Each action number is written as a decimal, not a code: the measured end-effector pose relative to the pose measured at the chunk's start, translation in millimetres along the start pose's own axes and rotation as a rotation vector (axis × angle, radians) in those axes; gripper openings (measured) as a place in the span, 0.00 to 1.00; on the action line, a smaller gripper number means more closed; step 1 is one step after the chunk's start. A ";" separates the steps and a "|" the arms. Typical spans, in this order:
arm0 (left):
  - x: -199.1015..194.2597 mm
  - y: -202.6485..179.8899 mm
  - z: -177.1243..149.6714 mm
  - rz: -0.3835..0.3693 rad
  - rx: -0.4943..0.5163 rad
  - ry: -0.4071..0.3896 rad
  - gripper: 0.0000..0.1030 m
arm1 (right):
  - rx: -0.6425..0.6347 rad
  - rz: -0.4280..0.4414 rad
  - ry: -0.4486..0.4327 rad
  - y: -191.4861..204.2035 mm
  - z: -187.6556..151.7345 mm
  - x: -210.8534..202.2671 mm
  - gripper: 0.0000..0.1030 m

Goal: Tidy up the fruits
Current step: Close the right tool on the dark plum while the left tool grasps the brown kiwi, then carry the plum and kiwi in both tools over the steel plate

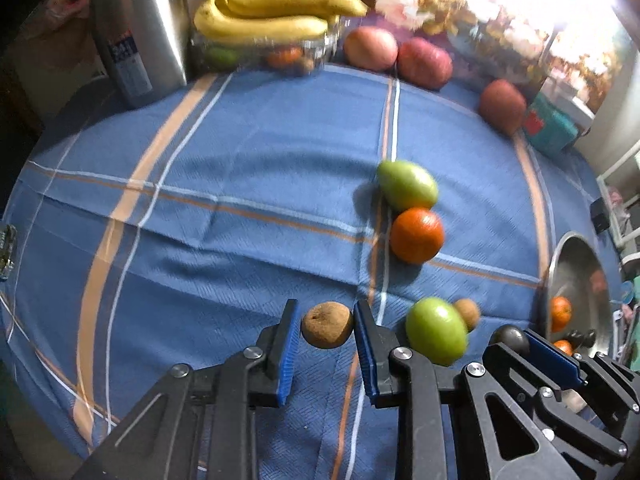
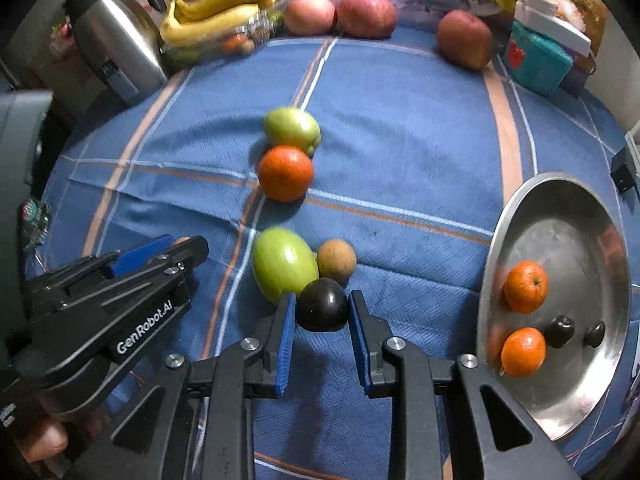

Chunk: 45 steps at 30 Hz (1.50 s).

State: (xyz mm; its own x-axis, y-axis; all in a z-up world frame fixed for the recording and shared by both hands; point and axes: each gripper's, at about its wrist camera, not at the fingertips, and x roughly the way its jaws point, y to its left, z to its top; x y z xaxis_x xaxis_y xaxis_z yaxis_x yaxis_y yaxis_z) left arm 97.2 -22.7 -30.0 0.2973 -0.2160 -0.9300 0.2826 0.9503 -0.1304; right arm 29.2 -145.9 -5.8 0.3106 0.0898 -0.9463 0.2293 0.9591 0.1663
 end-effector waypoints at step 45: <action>-18.7 -168.9 -11.3 -0.170 0.237 -0.042 0.28 | 0.431 -0.154 -0.089 -189.5 -25.0 -42.9 0.27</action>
State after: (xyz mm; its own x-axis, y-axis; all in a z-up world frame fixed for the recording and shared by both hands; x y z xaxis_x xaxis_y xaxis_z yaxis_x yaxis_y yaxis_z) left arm 33.7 -176.7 5.5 0.2635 -0.3811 -0.8862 0.5353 0.8220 -0.1943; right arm -50.6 -324.7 -3.7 0.3167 -0.0863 -0.9446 0.6354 0.7587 0.1437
